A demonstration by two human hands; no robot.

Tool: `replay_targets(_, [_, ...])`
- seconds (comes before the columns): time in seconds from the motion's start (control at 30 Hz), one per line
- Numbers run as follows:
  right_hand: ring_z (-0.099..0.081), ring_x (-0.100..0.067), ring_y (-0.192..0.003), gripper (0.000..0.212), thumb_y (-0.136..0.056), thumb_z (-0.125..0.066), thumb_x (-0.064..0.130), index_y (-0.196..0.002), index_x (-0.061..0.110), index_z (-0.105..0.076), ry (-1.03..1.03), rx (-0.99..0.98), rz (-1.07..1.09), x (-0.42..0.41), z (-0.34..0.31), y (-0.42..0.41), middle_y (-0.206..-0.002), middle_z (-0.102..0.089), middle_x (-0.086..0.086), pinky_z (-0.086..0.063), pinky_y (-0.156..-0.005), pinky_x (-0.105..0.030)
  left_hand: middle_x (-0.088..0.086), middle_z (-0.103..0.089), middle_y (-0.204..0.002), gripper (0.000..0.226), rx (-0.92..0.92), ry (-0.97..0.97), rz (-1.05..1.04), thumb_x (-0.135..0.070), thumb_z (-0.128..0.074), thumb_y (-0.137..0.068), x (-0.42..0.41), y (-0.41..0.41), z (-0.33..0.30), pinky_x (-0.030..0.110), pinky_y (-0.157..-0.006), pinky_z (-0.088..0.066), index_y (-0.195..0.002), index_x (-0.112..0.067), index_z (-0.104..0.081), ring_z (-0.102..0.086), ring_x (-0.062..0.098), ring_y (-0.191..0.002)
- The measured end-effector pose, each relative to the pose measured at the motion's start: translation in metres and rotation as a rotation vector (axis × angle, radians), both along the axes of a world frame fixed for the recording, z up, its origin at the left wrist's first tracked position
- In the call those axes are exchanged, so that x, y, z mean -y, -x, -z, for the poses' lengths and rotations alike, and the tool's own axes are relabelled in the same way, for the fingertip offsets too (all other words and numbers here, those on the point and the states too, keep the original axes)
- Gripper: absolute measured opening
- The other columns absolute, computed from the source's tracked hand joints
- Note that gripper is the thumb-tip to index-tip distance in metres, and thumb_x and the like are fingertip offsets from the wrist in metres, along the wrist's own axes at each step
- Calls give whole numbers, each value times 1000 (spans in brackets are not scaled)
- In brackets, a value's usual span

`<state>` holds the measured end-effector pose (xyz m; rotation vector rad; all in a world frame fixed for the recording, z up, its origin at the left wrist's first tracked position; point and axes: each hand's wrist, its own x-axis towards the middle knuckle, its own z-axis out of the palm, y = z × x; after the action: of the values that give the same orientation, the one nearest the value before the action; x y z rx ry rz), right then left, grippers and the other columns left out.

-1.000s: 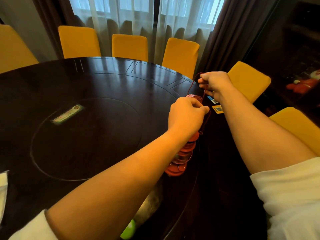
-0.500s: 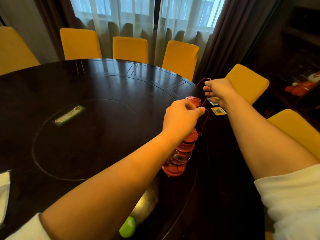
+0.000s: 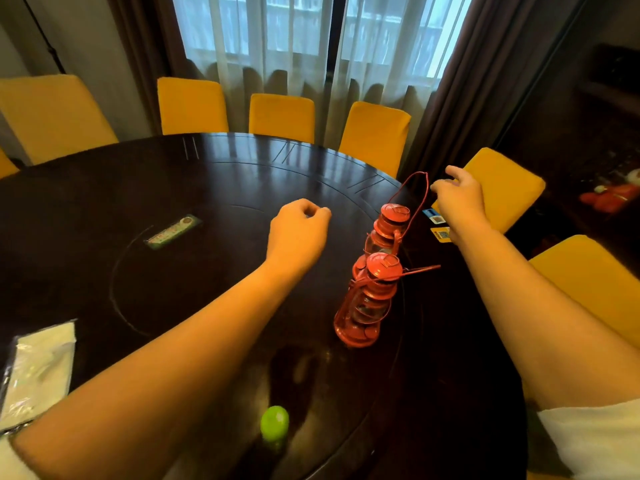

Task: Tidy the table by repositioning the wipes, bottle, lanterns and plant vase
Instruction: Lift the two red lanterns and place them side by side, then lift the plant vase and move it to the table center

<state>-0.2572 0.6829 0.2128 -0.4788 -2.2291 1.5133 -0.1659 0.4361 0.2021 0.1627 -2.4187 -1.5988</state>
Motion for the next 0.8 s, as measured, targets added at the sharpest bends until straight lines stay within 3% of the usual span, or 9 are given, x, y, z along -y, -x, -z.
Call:
replay_targets(0.13, [-62,-16,-104,42,-83,-57,15,-125,16,-63,-233,-35,-186,33,-16,-41,-119,-67,-7,-49,-96,-36,-12,-63,-68,9,-68,82,-14,-28,-58,-86,32,-24,-7,23,-56,-41,-80,-26,-66,-60,1,-65])
replay_targets(0.23, [-61,-22,-105,50,-79,-56,29,-129,23,-60,-546,-11,-316,68,-18,-79,-115,-68,-6,-47,-95,-33,1,-68,-102,27,-114,291,20,-33,-58,-88,59,-46,-5,39,-82,-50,-111,-22,-67,-63,19,-95])
replay_targets(0.3, [-57,-31,-112,57,-80,-56,38,-135,25,-54,-745,-21,-379,94,-19,-101,-111,-65,-7,-45,-98,-42,9,-61,-123,43,-190,509,-9,-36,-58,-89,81,-65,-5,50,-95,-45,-128,-19,-59,-55,30,-113])
replay_targets(0.43, [-33,-32,-136,64,-86,-56,45,-145,27,-39,-914,-99,-473,171,-15,-143,-141,-48,-6,-28,-110,-49,19,-43,-147,60,-295,819,-118,-36,-63,-87,151,-116,-5,65,-110,-23,-143,-20,-47,-34,40,-139])
replay_targets(0.6, [-23,-32,-140,66,-85,-60,45,-145,29,-38,-862,-191,-577,278,6,-190,-145,-43,-7,-27,-110,-54,22,-50,-141,54,-289,821,-267,-29,-69,-81,253,-177,-2,67,-107,-26,-132,-15,-58,-41,44,-133])
replay_targets(0.8, [-17,-27,-143,68,-85,-58,47,-146,32,-33,-770,-113,-840,427,56,-227,-149,-37,-4,-24,-111,-49,18,-60,-126,39,-176,770,-385,-24,-66,-78,388,-255,48,60,-98,-40,-114,-9,-68,-53,39,-120])
